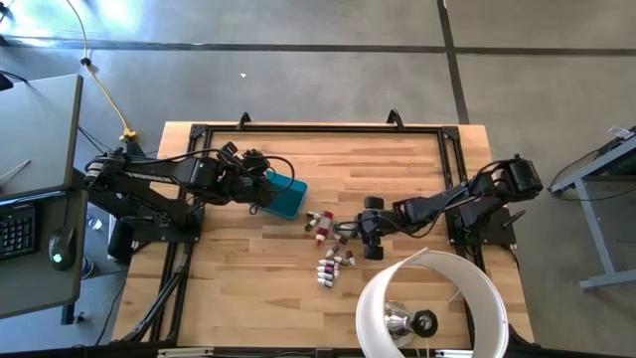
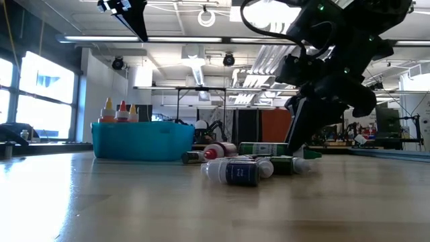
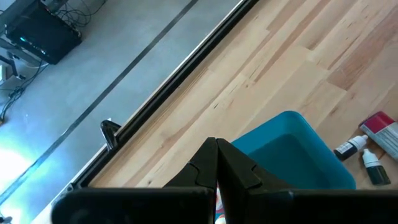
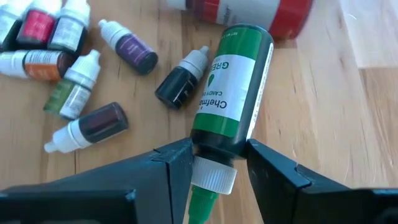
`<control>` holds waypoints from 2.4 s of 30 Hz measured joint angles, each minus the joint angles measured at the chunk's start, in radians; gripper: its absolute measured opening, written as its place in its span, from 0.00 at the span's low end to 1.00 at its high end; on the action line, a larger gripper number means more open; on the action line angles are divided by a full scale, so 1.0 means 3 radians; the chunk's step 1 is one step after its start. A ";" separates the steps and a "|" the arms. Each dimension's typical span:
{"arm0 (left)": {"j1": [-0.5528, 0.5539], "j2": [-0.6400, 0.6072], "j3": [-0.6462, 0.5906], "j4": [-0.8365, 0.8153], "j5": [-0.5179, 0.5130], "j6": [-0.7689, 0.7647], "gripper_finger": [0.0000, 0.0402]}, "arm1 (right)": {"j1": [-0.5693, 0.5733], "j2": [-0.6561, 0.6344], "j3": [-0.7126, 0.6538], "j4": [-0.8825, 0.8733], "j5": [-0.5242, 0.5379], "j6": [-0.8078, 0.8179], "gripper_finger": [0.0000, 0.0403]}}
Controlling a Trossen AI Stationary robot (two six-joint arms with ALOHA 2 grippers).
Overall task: Pick & Place food coloring
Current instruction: Put the large green food coloring bottle into the blue bin
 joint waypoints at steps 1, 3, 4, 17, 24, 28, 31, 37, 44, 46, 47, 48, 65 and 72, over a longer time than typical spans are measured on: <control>0.0000 0.0000 0.0000 0.0000 0.0000 0.0000 0.00 | 0.0002 0.0000 0.0000 -0.0008 0.0045 0.0061 0.34; 0.0000 0.0000 0.0000 0.0000 0.0000 0.0001 0.00 | -0.0004 0.0000 -0.0001 -0.0010 0.0061 0.0100 0.34; 0.0000 0.0000 0.0000 -0.0001 0.0000 0.0001 0.00 | -0.0011 0.0000 -0.0001 -0.0013 0.0055 0.0104 0.34; 0.0000 0.0000 0.0000 -0.0001 -0.0005 0.0008 0.00 | -0.0022 0.0001 -0.0003 0.0110 0.0275 -0.0122 0.50; -0.0001 0.0000 0.0000 -0.0002 -0.0006 0.0008 0.00 | -0.0023 0.0003 -0.0004 -0.0390 0.0408 -0.0077 0.55; -0.0001 0.0000 0.0000 -0.0002 -0.0010 0.0008 0.00 | -0.0019 0.0001 -0.0004 -0.0386 0.0324 -0.0019 0.55; -0.0001 0.0000 -0.0001 -0.0002 -0.0011 0.0008 0.00 | -0.0022 0.0001 -0.0004 -0.0280 0.0379 -0.0162 0.54; -0.0001 0.0000 0.0000 -0.0001 -0.0007 0.0006 0.00 | -0.0061 -0.0001 -0.0001 -0.0160 0.0318 -0.0350 0.54; -0.0001 0.0000 0.0000 -0.0001 0.0033 0.0006 0.00 | -0.0087 -0.0005 -0.0128 -0.0149 0.0239 -0.0352 0.48; -0.0001 0.0000 -0.0001 -0.0001 0.0033 0.0006 0.00 | -0.0085 -0.0011 -0.0208 -0.0012 0.0271 -0.0351 0.44; -0.0001 0.0000 -0.0001 0.0000 0.0034 0.0006 0.00 | -0.0084 -0.0014 -0.0252 0.0083 0.0272 -0.0352 0.42; 0.0000 0.0000 -0.0001 0.0000 0.0034 0.0006 0.00 | -0.0084 -0.0015 -0.0296 0.0177 0.0256 -0.0352 0.40; -0.0001 0.0000 -0.0001 0.0002 0.0046 -0.0068 0.00 | -0.0087 -0.0006 -0.1166 0.2035 0.0158 -0.0359 0.36; 0.0000 0.0001 -0.0001 0.0068 0.0045 -0.0081 0.00 | -0.0087 -0.0004 -0.1610 0.3158 -0.0051 -0.0442 0.36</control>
